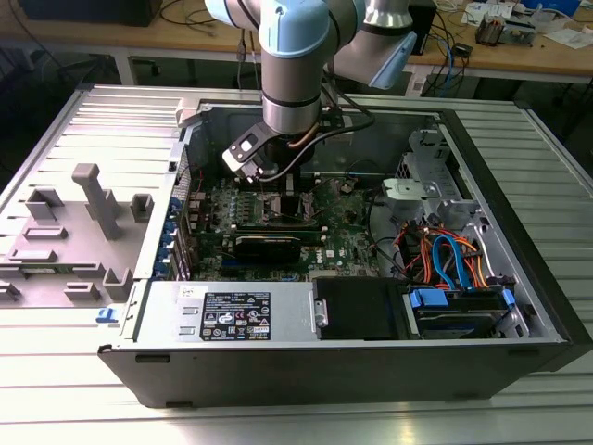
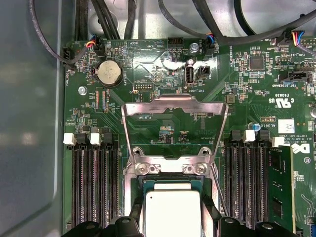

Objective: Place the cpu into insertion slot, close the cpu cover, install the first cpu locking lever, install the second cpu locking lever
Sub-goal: 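Place the cpu into insertion slot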

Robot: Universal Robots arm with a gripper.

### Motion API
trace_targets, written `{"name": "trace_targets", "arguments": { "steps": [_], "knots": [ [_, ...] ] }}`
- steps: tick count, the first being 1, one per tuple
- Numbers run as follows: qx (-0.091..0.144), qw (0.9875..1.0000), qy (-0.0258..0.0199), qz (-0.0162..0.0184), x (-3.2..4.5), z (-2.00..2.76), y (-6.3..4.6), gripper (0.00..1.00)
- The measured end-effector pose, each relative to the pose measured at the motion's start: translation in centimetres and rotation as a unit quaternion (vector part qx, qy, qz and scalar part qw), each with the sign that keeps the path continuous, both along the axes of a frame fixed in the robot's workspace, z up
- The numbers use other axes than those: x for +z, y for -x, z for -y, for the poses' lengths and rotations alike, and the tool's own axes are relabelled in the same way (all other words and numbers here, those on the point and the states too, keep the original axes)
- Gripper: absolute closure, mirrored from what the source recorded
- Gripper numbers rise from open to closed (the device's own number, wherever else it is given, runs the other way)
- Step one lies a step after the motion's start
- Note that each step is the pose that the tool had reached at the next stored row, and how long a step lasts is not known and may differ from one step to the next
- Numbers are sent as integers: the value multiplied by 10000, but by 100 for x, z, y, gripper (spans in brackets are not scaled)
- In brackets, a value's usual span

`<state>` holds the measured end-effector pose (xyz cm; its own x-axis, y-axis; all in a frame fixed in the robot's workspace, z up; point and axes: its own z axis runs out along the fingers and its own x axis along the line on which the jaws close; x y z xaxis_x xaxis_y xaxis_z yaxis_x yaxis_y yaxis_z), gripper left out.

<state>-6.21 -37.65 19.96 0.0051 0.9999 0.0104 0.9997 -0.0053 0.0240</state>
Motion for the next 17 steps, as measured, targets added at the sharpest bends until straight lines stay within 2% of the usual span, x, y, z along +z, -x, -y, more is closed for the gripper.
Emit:
{"name": "trace_targets", "arguments": {
  "steps": [17],
  "knots": [
    [-36,10000,0,0,-1,0,30,45]
  ]
}}
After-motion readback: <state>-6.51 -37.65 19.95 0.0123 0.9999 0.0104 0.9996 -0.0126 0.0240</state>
